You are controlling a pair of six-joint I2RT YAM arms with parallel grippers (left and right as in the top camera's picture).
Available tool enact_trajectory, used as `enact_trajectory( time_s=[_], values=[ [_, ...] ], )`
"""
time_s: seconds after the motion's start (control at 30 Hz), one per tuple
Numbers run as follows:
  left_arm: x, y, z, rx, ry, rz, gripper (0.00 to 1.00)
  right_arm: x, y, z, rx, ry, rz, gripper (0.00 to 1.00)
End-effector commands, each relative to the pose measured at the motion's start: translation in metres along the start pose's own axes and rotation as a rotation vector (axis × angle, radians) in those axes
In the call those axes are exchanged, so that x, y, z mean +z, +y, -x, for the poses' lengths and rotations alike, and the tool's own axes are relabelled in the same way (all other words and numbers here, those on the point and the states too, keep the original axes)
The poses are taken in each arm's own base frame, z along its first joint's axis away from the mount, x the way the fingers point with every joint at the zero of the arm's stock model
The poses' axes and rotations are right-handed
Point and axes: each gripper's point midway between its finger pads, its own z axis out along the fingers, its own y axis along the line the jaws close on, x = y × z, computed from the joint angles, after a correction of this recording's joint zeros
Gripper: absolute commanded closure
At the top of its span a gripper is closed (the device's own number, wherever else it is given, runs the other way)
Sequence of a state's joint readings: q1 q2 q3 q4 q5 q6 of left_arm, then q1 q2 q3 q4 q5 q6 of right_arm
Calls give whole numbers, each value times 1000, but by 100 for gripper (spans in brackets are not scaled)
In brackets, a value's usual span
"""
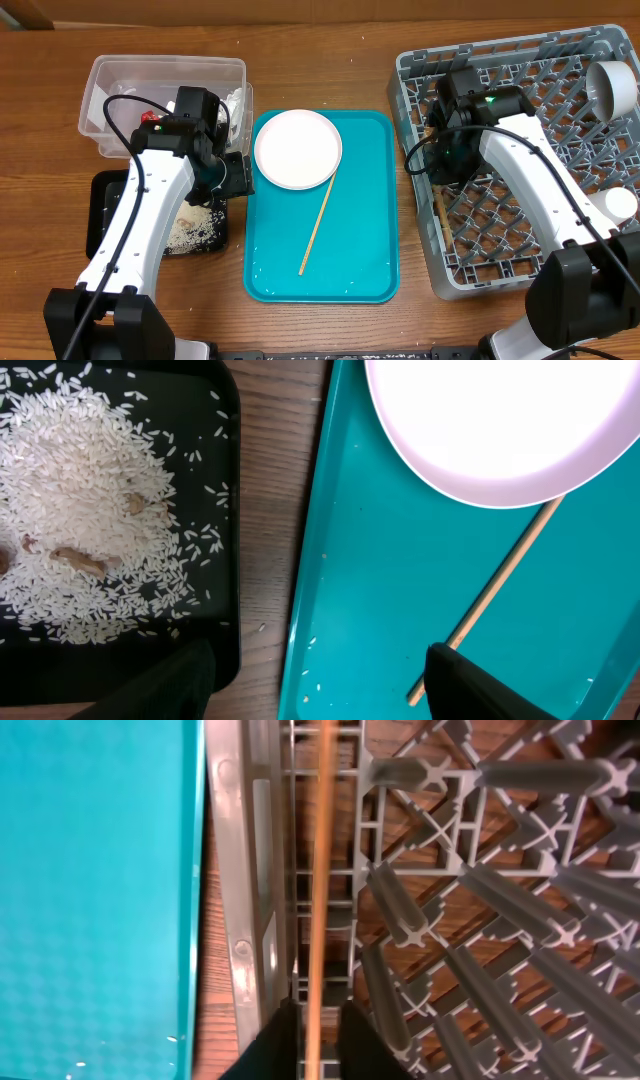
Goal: Sort waste into correct bins and load items into the dishwasher
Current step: 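Place the chopstick into the dish rack with the right gripper, then reach the right gripper to the second chopstick and grasp it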
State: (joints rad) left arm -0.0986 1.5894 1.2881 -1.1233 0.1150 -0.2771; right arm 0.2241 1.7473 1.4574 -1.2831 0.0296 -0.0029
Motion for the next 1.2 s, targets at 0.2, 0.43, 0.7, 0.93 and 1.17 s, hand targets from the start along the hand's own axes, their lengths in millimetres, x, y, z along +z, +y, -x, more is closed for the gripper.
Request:
enact_trajectory(
  time_s=[0.2, 0.43, 0.7, 0.93, 1.17],
  values=[
    [-1, 0, -2, 14, -2, 9, 31, -33, 8, 12, 40, -54, 38, 70],
    [-1, 0, 0, 15, -8, 8, 30, -84, 90, 43, 26, -190, 409, 51],
    [-1, -1, 0, 16, -12, 7, 30, -49, 156, 35, 16, -124, 405, 46],
    [-1, 0, 0, 16, -12, 7, 30, 11, 194, 14, 66, 17, 337, 45],
    [-1, -1, 1, 16, -13, 7, 29, 65, 209, -3, 91, 109, 230, 45]
  ],
)
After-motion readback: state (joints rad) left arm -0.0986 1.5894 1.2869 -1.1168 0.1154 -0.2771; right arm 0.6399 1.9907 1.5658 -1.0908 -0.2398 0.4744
